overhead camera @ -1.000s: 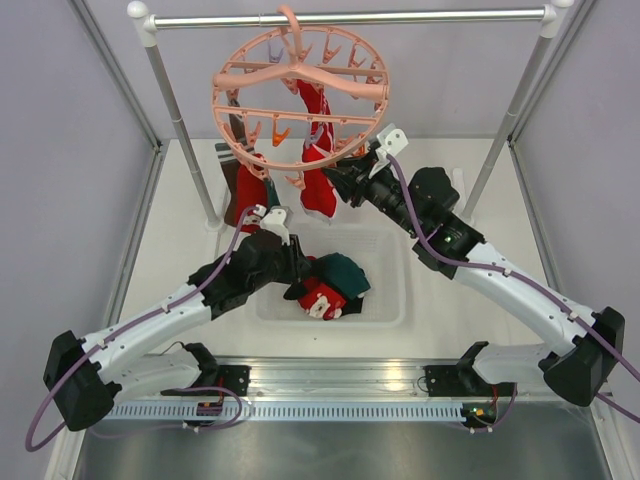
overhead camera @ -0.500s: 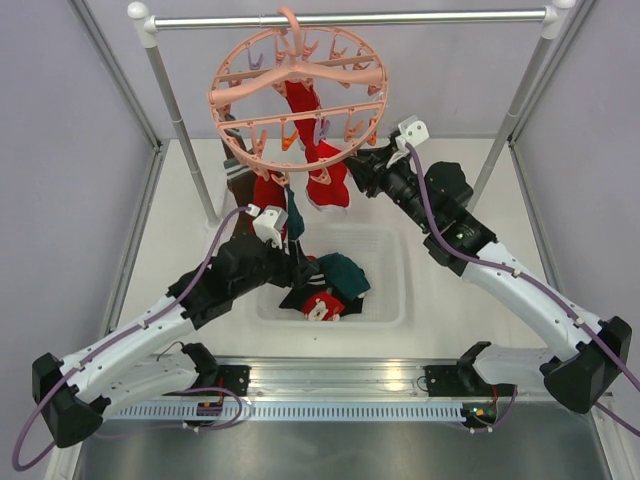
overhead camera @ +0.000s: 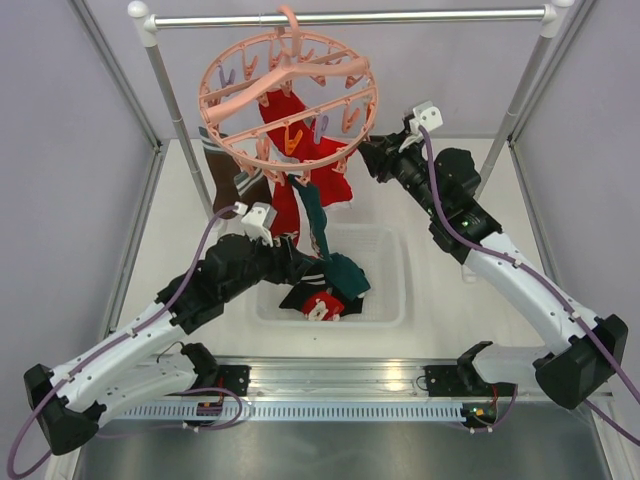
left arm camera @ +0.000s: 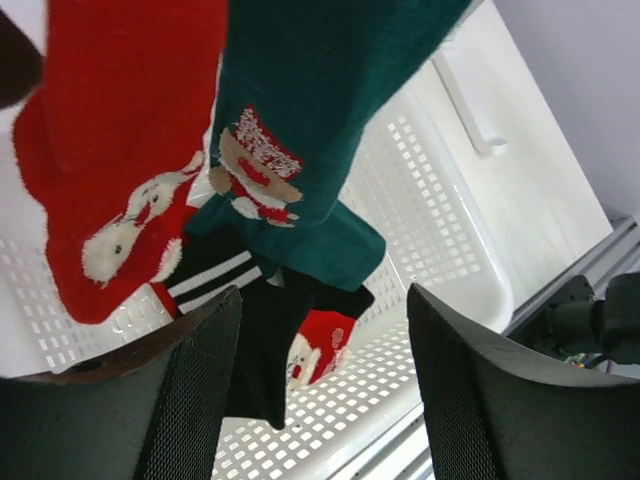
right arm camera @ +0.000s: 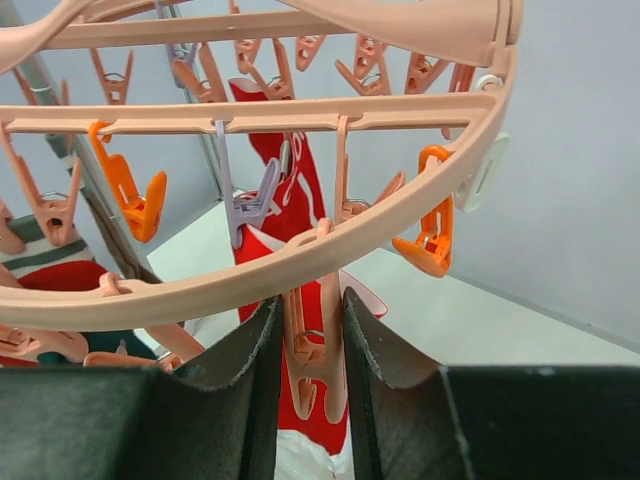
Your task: Remove the socks clipped to the hanger
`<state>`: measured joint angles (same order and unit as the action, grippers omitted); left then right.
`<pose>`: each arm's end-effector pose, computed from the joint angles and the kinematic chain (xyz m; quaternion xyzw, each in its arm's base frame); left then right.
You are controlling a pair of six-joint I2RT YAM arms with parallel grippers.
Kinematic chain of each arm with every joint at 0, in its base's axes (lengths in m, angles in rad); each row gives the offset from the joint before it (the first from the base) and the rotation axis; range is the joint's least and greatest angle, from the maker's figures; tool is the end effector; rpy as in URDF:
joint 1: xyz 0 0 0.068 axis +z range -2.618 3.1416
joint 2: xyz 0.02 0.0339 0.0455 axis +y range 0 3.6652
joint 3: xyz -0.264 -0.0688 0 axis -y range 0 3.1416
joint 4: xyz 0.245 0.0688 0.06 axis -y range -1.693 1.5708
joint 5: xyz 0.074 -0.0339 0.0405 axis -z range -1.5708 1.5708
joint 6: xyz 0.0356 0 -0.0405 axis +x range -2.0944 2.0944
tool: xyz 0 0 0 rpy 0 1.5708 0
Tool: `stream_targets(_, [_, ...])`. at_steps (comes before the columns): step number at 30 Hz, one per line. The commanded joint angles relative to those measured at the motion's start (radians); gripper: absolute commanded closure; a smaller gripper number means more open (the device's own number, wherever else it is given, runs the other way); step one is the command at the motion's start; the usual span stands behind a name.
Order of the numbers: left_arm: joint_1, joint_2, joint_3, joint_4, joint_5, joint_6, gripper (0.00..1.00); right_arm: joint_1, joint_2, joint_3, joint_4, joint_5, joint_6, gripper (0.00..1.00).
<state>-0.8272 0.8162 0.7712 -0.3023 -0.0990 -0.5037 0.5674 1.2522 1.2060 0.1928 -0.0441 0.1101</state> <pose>0.1309 -0.1371 0.3175 0.1036 0.8115 -0.3223 0.4762 0.2464 0.1589 0.4288 -0.1643 0.6325 0.2651 0.7090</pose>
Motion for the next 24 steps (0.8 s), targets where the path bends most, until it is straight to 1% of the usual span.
stream_targets(1, [-0.003, 0.021, 0.005, 0.051, -0.073, 0.021, 0.29, -0.021, 0.024, 0.055, -0.010, -0.019, 0.030, 0.90])
stream_targets(6, [-0.004, 0.041, 0.013, 0.072, -0.148, 0.022, 0.29, -0.040, 0.050, 0.063, -0.007, -0.036, 0.043, 0.88])
stream_targets(9, [-0.004, 0.092, 0.054, 0.039, -0.200, 0.027, 0.34, -0.050, 0.056, 0.061, -0.001, -0.043, 0.053, 0.86])
stream_targets(11, [-0.004, 0.122, 0.095, -0.003, -0.226, 0.028, 0.45, -0.055, 0.056, 0.058, 0.005, -0.043, 0.059, 0.85])
stream_targets(12, [-0.004, 0.142, 0.111, -0.020, -0.264, 0.022, 0.51, -0.057, 0.058, 0.056, 0.008, -0.042, 0.060, 0.85])
stream_targets(13, [-0.003, 0.170, 0.140, -0.043, -0.281, 0.021, 0.58, -0.060, 0.056, 0.053, 0.011, -0.043, 0.065, 0.84])
stream_targets(14, [-0.004, 0.184, 0.151, -0.070, -0.298, 0.019, 0.60, -0.061, 0.056, 0.053, 0.013, -0.045, 0.068, 0.84])
stream_targets(16, [-0.003, 0.192, 0.157, -0.081, -0.335, 0.021, 0.59, -0.064, 0.058, 0.052, 0.014, -0.048, 0.068, 0.82])
stream_targets(17, [-0.003, 0.190, 0.157, -0.080, -0.341, 0.025, 0.57, -0.064, 0.059, 0.050, 0.014, -0.048, 0.066, 0.81])
stream_targets(19, [-0.004, 0.190, 0.155, -0.078, -0.347, 0.045, 0.48, -0.067, 0.059, 0.046, 0.016, -0.051, 0.068, 0.78])
stream_targets(21, [-0.003, 0.193, 0.157, -0.067, -0.341, 0.073, 0.44, -0.069, 0.059, 0.043, 0.019, -0.054, 0.071, 0.78])
stream_targets(22, [-0.003, 0.193, 0.158, -0.061, -0.338, 0.079, 0.43, -0.069, 0.059, 0.040, 0.023, -0.056, 0.071, 0.77])
stream_targets(24, [-0.004, 0.193, 0.160, -0.044, -0.341, 0.096, 0.45, -0.067, 0.058, 0.037, 0.028, -0.057, 0.076, 0.76])
